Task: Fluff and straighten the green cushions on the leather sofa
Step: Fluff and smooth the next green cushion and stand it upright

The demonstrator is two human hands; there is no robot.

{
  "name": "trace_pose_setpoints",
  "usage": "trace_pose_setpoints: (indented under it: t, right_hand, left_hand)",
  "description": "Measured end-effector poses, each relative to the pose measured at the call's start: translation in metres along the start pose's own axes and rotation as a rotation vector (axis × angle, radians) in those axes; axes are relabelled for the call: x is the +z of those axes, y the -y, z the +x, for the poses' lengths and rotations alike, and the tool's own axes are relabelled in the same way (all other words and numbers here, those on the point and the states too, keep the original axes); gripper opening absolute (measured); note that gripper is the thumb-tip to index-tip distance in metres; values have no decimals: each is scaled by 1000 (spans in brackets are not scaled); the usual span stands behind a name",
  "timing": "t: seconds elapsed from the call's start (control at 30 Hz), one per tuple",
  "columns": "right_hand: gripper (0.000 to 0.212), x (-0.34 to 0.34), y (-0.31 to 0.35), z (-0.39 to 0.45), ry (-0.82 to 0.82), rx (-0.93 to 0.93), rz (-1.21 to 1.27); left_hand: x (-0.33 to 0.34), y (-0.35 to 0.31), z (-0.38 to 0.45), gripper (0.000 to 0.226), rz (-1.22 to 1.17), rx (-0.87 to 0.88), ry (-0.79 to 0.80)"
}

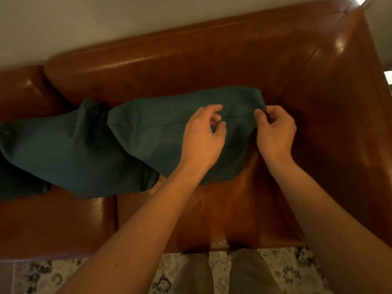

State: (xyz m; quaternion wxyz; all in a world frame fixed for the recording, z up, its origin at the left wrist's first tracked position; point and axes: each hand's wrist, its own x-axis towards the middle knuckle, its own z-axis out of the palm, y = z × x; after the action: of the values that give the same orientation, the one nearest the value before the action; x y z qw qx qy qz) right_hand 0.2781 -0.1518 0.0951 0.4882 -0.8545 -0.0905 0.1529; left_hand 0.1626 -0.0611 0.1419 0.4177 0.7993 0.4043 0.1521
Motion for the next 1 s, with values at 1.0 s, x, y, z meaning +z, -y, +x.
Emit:
trace_pose_setpoints:
  t: [1.0]
  right_hand:
    - [55,-54,-100,-41,-190,968,551]
  left_hand:
    - [-21,-12,-31,46,54,-43,-178]
